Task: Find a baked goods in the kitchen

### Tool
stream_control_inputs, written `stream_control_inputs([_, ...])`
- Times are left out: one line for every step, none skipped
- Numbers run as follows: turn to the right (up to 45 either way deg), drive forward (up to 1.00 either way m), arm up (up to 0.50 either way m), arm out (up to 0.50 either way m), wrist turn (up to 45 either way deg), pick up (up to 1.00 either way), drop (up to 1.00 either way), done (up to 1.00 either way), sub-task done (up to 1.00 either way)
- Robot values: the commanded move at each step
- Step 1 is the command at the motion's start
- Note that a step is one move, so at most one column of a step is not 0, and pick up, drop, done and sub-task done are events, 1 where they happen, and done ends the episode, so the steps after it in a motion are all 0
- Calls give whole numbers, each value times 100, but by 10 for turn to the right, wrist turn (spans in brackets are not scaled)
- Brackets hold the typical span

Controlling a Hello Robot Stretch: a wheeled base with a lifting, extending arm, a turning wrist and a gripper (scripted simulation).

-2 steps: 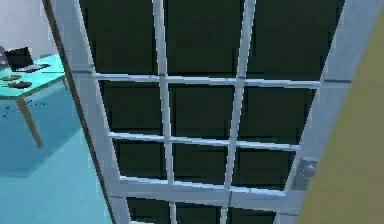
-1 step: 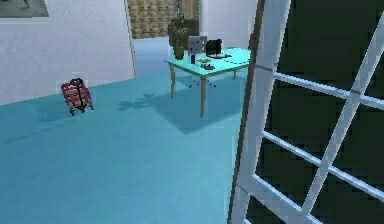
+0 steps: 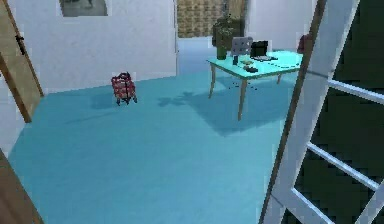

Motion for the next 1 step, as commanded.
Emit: stream_control_inputs([0, 80, 0, 0, 0, 0, 0, 0, 0])
